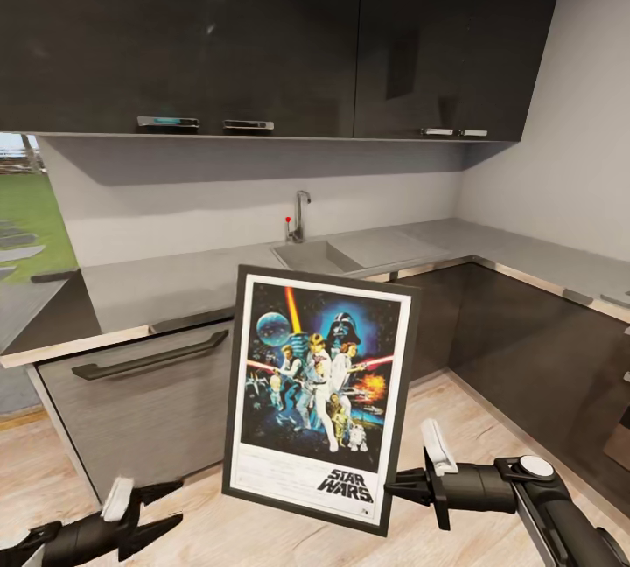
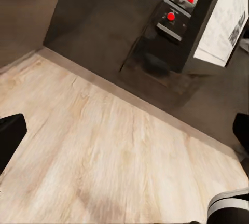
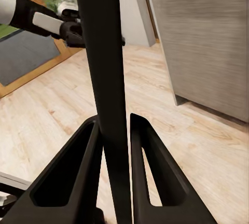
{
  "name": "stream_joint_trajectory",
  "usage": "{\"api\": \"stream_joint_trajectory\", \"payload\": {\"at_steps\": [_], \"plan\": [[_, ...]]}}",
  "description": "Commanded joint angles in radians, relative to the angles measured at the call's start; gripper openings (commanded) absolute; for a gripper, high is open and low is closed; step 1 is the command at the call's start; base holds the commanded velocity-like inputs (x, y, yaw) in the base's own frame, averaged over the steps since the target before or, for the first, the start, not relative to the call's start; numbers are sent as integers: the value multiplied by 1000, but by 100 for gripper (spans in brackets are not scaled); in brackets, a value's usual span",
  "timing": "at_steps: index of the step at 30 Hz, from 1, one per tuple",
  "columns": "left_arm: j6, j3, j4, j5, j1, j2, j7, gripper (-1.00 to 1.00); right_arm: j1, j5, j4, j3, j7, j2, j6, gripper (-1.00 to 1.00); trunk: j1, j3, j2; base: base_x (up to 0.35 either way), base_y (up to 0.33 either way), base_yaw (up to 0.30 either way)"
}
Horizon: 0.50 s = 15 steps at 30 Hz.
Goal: Pick up the poster from the kitchen countertop and hang it on one of the wall nails in the kitchen.
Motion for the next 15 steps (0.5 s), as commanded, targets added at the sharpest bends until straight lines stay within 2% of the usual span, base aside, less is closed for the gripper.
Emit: {"api": "stream_joint_trajectory", "payload": {"at_steps": [1, 4, 5, 6, 8, 10, 11, 12, 13, 15], "plan": [[-24, -5, 31, 26, -1, -5, 13, 100, -1, -1, -1, -1, 6, 0, 14, -100, 0, -1, -1, 0, 0, 0], [-58, -4, 105, 63, -1, -15, 41, 100, -1, -1, 0, -2, 6, 0, 14, -100, 0, -1, -1, 0, 0, 0], [-88, -3, 145, 83, 2, -30, 57, 100, -1, -1, -2, -2, 6, 0, 14, -100, 0, -1, -1, 0, 0, 0], [-97, -2, 154, 87, 8, -34, 60, 100, -1, -1, -3, -3, 6, 0, 13, -100, 0, -1, -1, 0, 0, 0], [-115, -2, 171, 96, 47, -48, 78, 100, -1, 0, -4, -3, 7, 0, 13, -100, 0, -1, -1, 0, 0, 0], [-125, -1, 179, 108, 83, -64, 120, 100, -1, 0, -6, -4, 7, 0, 13, -100, 0, -1, -1, 0, 0, 0], [-133, -1, 184, 146, 104, -89, 200, 100, -1, 1, -7, -5, 7, -1, 13, -100, 0, -1, -1, 0, 0, 0], [-137, -1, 185, 165, 110, -96, 231, 100, -1, 1, -7, -6, 6, -1, 13, -100, 0, -1, -1, 0, 0, 0], [-149, -1, 186, 205, 124, -111, 289, 100, -1, 1, -7, -6, 6, -1, 13, -100, 0, -1, -1, 0, 0, 0], [-167, -1, 186, 238, 139, -125, 333, 100, -1, 2, -8, -6, 6, -2, 13, -100, 0, -1, -1, 0, 0, 0]]}}
